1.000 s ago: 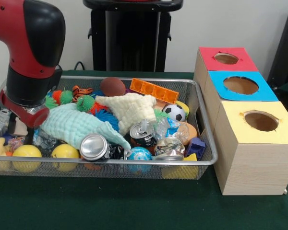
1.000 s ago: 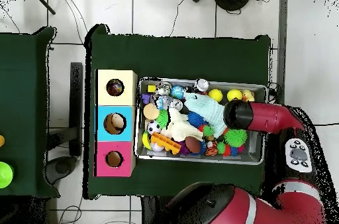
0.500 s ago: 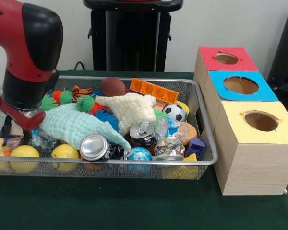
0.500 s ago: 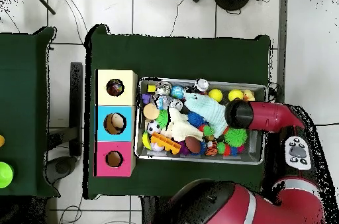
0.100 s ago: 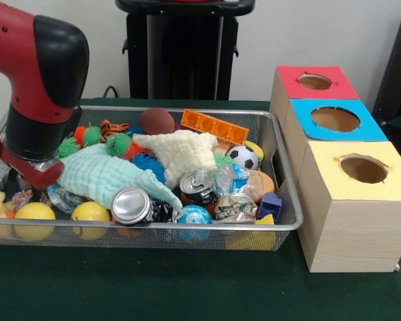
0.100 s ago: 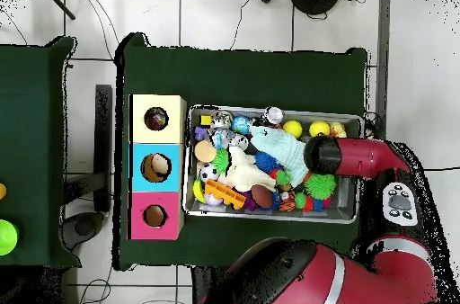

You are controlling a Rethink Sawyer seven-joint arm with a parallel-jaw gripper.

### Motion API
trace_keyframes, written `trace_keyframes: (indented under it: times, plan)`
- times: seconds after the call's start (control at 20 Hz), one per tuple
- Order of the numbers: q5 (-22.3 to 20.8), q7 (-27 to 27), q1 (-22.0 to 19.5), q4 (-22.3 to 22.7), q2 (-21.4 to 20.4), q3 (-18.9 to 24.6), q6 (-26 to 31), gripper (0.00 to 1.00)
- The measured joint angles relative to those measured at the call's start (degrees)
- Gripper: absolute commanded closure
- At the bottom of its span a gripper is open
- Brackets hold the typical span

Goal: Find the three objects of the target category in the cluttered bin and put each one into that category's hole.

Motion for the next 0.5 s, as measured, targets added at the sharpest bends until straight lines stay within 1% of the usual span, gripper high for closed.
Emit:
trace_keyframes:
  times: [0.25,0.5]
  plan:
    - [0.0,0.0,0.0,-0.6,0.8,-0.1,-1.7,1.00]
    - [0.0,0.0,0.2,-0.6,0.9,-0.3,-1.7,1.00]
